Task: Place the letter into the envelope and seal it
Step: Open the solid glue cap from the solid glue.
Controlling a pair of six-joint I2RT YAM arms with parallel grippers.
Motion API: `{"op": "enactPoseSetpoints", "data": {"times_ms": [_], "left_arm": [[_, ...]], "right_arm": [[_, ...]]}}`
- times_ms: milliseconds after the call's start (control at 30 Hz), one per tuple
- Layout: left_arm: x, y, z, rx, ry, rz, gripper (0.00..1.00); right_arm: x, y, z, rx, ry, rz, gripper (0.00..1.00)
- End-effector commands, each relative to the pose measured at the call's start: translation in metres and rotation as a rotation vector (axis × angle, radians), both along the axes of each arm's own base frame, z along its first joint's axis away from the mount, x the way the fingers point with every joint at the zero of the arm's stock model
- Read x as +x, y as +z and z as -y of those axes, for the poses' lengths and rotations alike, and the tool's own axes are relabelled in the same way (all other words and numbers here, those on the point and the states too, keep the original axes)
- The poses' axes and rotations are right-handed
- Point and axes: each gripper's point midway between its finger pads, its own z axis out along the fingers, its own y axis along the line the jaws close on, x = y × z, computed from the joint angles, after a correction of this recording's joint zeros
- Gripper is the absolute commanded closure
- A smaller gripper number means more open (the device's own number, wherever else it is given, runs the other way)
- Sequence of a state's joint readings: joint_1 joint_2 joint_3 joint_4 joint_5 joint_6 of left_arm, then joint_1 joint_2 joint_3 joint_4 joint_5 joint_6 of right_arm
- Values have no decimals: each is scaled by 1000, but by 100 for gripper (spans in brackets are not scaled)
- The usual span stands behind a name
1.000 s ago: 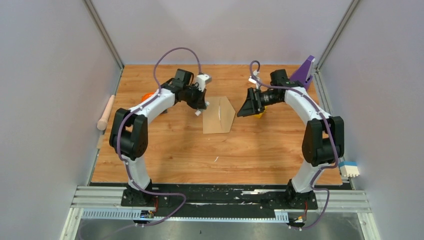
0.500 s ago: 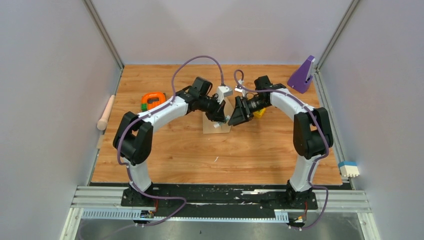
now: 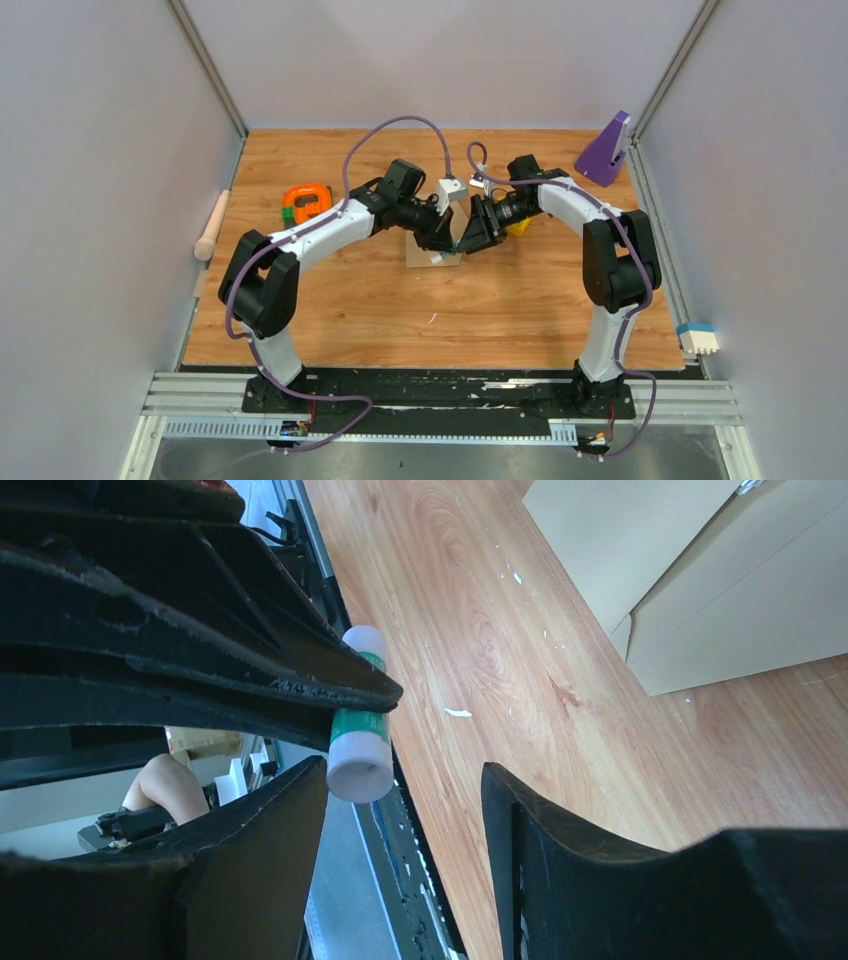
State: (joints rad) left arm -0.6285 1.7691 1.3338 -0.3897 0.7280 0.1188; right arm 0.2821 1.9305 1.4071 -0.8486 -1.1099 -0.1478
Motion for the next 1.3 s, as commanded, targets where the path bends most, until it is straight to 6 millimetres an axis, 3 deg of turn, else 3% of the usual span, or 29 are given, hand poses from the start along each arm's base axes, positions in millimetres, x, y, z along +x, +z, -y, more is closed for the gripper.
{"op": "enactPoseSetpoints", "data": {"times_ms": [0, 400, 633, 767, 833, 900, 933, 1067, 1100, 1267], "left_arm": [[-7, 23, 7, -47, -47, 72, 100], [-12, 11, 10, -6, -71, 64, 100], [-9, 8, 10, 12, -56, 78, 100], [-4, 9, 10, 17, -34, 90, 96], [-2, 9, 10, 18, -24, 99, 88], [-1, 10, 10, 18, -20, 100, 66], [-2, 11, 10, 14, -21, 101, 48], [-4, 15, 7, 6, -30, 121, 8], [-3, 16, 5, 4, -32, 127, 2], [5, 15, -10, -20, -25, 102, 0]], "right_arm": [[7, 13, -4, 49, 15, 44, 42], [6, 16, -4, 67, 23, 39, 55], [4, 14, -6, 80, 31, 17, 70], [3, 15, -6, 86, 37, 14, 83], [2, 16, -5, 88, 39, 16, 87], [2, 16, -5, 88, 40, 18, 89], [2, 17, -5, 86, 40, 21, 89], [4, 22, -1, 85, 37, 40, 91], [5, 24, 1, 87, 32, 46, 91], [15, 41, 19, 126, -22, 73, 91]]}}
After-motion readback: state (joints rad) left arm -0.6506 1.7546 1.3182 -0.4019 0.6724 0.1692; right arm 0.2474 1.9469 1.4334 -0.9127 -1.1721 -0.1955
